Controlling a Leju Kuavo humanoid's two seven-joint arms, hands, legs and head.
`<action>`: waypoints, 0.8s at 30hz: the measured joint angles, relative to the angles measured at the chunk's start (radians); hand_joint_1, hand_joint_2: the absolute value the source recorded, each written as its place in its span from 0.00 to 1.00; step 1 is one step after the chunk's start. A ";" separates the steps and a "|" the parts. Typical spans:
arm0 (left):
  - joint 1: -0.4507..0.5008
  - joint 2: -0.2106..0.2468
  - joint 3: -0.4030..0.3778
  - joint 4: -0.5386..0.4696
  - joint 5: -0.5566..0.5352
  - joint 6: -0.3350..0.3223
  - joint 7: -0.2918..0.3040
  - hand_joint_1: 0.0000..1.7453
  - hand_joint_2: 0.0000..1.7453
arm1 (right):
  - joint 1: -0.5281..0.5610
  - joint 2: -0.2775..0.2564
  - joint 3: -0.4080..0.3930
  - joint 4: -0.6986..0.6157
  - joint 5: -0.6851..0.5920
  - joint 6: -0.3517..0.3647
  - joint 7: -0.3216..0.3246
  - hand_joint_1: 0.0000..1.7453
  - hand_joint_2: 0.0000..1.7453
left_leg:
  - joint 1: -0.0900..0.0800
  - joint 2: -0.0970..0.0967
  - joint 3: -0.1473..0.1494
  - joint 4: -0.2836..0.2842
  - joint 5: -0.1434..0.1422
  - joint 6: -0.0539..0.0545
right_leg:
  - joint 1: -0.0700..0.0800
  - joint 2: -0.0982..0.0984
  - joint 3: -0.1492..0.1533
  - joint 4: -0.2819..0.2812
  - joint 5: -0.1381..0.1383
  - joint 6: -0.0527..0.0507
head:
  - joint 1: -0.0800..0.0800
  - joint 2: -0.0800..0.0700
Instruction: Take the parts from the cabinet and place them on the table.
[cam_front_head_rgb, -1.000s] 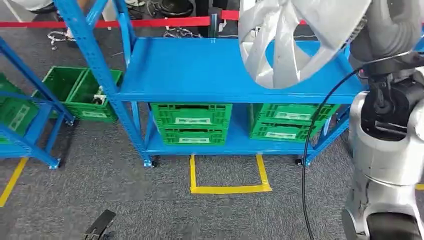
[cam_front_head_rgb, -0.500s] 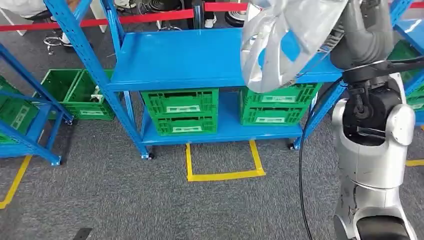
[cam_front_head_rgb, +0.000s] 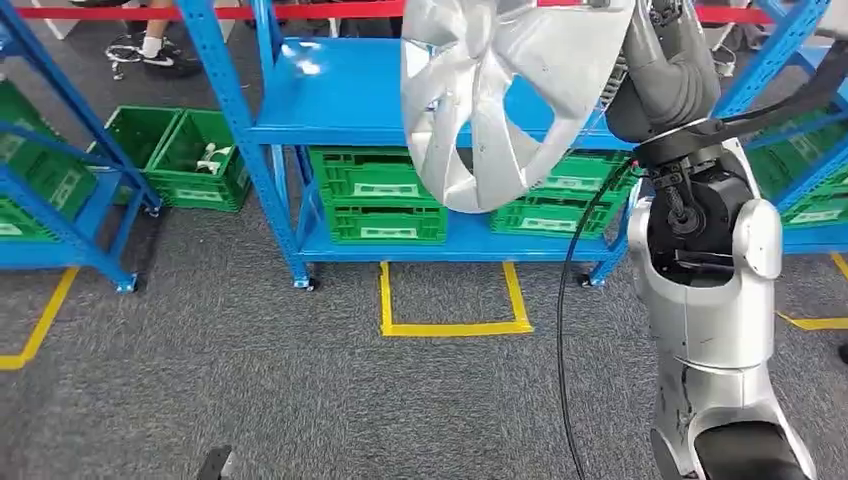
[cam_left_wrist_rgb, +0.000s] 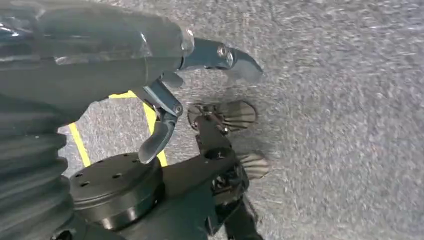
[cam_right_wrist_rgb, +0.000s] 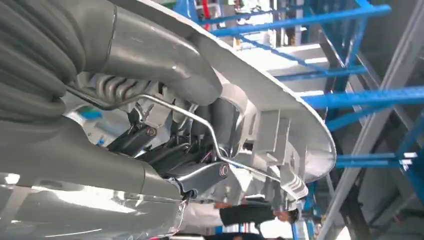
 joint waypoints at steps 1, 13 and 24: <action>-0.001 -0.005 -0.004 0.014 0.002 -0.002 -0.002 0.00 1.00 | -0.002 0.003 0.008 0.005 0.002 -0.002 -0.001 1.00 1.00 | -0.001 0.002 -0.007 0.000 0.006 -0.001 | 0.000 0.000 0.005 0.026 0.006 -0.002 | 0.003 0.000; -0.027 -0.040 -0.016 0.126 0.047 0.029 -0.044 0.00 1.00 | -0.033 0.016 0.054 0.053 0.016 0.005 -0.028 1.00 1.00 | -0.003 -0.011 -0.090 0.101 -0.044 -0.053 | 0.005 -0.009 0.219 -0.349 0.129 -0.065 | 0.000 0.000; -0.028 -0.046 -0.023 0.153 0.051 0.028 -0.024 0.00 1.00 | -0.023 0.024 0.072 0.071 0.033 0.025 -0.040 1.00 1.00 | -0.008 0.068 -0.046 0.029 0.017 -0.043 | 0.009 -0.090 0.193 -0.283 0.097 -0.034 | -0.029 0.000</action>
